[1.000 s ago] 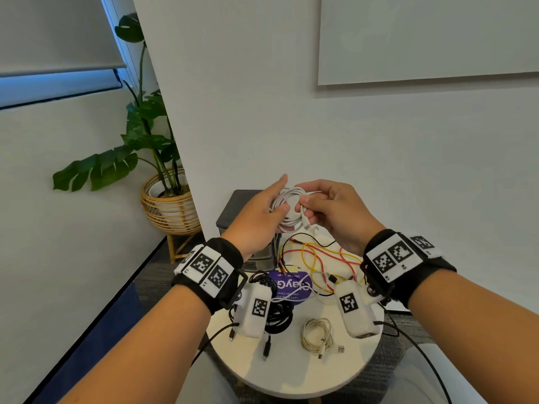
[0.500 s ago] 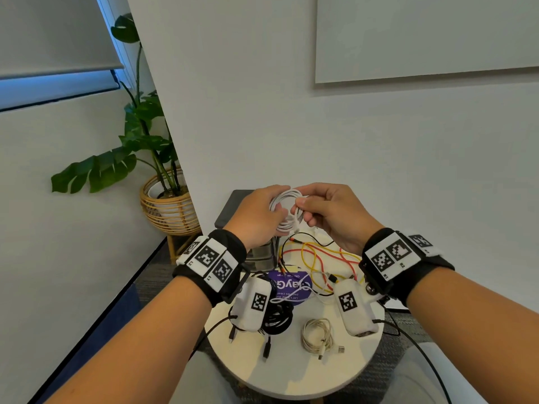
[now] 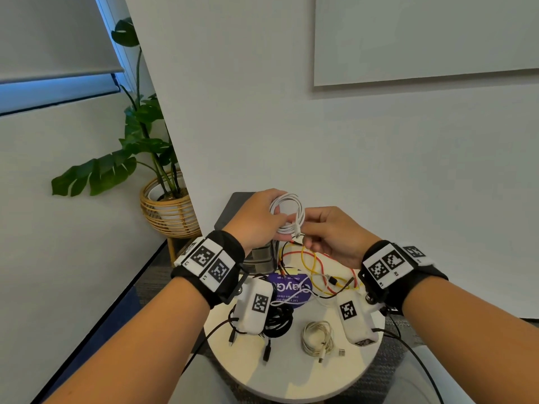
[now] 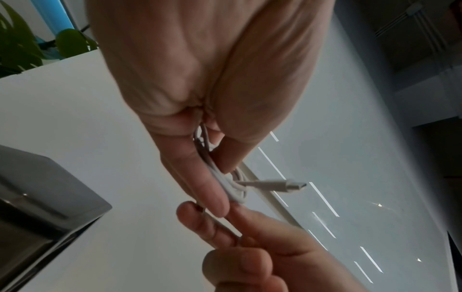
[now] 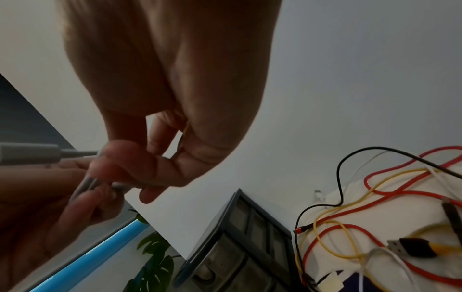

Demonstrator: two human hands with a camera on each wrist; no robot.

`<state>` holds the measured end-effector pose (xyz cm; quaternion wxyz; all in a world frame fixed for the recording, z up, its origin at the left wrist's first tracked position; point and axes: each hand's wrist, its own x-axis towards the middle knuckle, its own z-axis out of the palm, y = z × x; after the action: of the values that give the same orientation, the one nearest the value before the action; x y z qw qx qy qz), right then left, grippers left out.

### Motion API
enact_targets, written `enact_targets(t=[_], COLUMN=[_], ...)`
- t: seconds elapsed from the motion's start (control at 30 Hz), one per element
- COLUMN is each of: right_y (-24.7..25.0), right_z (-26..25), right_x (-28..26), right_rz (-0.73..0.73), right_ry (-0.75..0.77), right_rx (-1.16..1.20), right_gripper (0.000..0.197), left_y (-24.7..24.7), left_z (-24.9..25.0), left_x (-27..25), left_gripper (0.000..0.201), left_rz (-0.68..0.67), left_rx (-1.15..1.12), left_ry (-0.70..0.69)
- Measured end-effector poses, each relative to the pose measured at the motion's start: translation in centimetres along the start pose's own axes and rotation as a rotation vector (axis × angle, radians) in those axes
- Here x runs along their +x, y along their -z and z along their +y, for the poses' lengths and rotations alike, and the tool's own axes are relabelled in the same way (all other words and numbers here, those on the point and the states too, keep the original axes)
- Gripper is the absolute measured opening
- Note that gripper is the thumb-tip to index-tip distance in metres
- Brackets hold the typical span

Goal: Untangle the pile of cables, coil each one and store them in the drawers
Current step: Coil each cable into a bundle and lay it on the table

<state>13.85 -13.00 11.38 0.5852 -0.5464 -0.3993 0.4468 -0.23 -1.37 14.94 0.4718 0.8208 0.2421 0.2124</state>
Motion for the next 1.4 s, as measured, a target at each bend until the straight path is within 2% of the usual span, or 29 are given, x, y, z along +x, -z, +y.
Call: enact_targets(t=[0.13, 0.23, 0.3, 0.43, 0.5, 0.6, 0.67, 0.77, 0.83, 0.93, 1.13, 1.3, 1.4], right_y=[-0.3, 0.0, 0.3, 0.2, 0.2, 0.2, -0.3, -1.1, -1.3, -1.3, -1.8, -2.9, -3.1], right_z=[0.3, 1.0, 1.7, 2.2, 1.9, 0.6, -0.5, -0.9, -0.7, -0.4, 0.5, 1.0, 1.6], right_x=[0.3, -0.1, -0.5, -0.7, -0.3, 0.2, 0.3, 0.7, 1.0, 1.1, 0.9, 1.4, 1.7], right_rz=[-0.004, 0.007, 0.039, 0.075, 0.087, 0.186, 0.201, 0.159, 0.195, 0.215, 0.221, 0.245, 0.242], right_ry=[0.037, 0.046, 0.052, 0.052, 0.042, 0.095, 0.155, 0.231, 0.227, 0.15, -0.097, -0.168, -0.18], right_rx=[-0.071, -0.126, -0.142, -0.295, -0.33, -0.372, -0.383, -0.619, -0.706, -0.579, -0.007, 0.236, 0.284], right_gripper=[0.016, 0.004, 0.004, 0.004, 0.014, 0.023, 0.021, 0.019, 0.013, 0.005, 0.007, 0.004, 0.005], left_y=[-0.2, 1.4, 2.5, 2.9, 2.6, 2.3, 2.0, 1.4, 1.3, 1.6, 2.3, 1.4, 1.0], left_z=[-0.1, 0.3, 0.6, 0.3, -0.1, -0.6, -0.7, -0.8, -1.0, -1.5, -2.8, -4.2, -4.8], left_x=[-0.1, 0.0, 0.1, -0.1, -0.1, -0.5, -0.7, -0.8, -0.8, -1.0, -2.0, -2.5, -2.6], left_gripper=[0.042, 0.027, 0.017, 0.017, 0.017, 0.023, 0.026, 0.024, 0.026, 0.03, 0.029, 0.03, 0.032], left_rz=[0.019, 0.134, 0.187, 0.172, 0.179, 0.148, 0.114, 0.051, 0.047, 0.058, 0.039, 0.098, 0.123], left_rx=[0.052, 0.035, 0.03, 0.143, 0.181, 0.249, 0.295, 0.293, 0.245, 0.128, -0.236, -0.36, -0.375], left_ry=[-0.008, 0.009, 0.01, -0.024, -0.033, -0.022, -0.038, -0.058, -0.044, -0.003, 0.072, 0.061, 0.071])
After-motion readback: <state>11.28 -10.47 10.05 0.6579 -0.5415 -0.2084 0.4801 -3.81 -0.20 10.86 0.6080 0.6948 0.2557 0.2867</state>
